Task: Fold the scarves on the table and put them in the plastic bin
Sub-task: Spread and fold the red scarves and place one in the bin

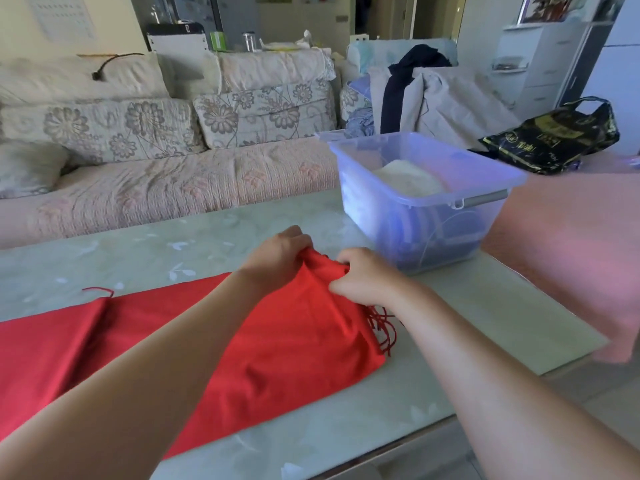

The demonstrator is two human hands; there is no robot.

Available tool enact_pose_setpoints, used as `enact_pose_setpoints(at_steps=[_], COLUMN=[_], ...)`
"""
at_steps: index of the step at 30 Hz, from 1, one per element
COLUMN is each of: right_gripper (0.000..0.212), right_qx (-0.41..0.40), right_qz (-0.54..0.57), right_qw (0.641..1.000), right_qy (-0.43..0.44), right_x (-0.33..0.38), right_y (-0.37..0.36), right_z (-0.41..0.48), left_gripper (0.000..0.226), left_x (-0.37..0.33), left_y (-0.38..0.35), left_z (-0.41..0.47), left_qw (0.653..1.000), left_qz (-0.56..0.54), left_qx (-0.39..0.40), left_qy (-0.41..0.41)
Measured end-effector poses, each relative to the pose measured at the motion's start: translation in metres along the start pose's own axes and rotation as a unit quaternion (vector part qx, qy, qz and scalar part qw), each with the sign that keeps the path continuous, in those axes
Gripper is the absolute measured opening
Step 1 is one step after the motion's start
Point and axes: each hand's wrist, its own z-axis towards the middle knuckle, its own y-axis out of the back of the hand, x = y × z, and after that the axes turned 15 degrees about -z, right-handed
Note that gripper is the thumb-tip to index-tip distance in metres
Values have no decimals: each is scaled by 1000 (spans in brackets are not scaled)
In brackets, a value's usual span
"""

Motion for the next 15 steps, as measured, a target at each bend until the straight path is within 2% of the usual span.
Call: enact_pose_setpoints(at_steps=[2,4,5,7,9,10,13,15], right_gripper=[12,22,29,49,63,63,55,45], right_qx=[17,48,80,192,296,317,287,235], right_qz=[63,119,149,222,238,220,177,146], right_qw=[998,990,983,948,911,905,921,945], right_qy=[18,51,73,121,160,178,193,175], right_x=[30,62,78,104,119,123,127,129], right_y=[-5,-16,-23,-37,-47,-51,-60,-65], right_z=[-4,-11,-16,-25,-30,-30,-24,-17], left_gripper=[20,16,17,22,31,41,68,63], left_x=[10,18,23,34,47,53,64,62], left_y=[26,52,64,83,98,103,108,108], left_z=[-24,-51,-66,-95,-126,-141,-178,-193], left_qw=[1000,999,999,998,988,978,953,959], left_qz=[11,17,19,28,59,82,121,117], left_qx=[-21,-18,-11,9,47,76,125,105], left_qy=[8,27,36,60,133,177,249,234])
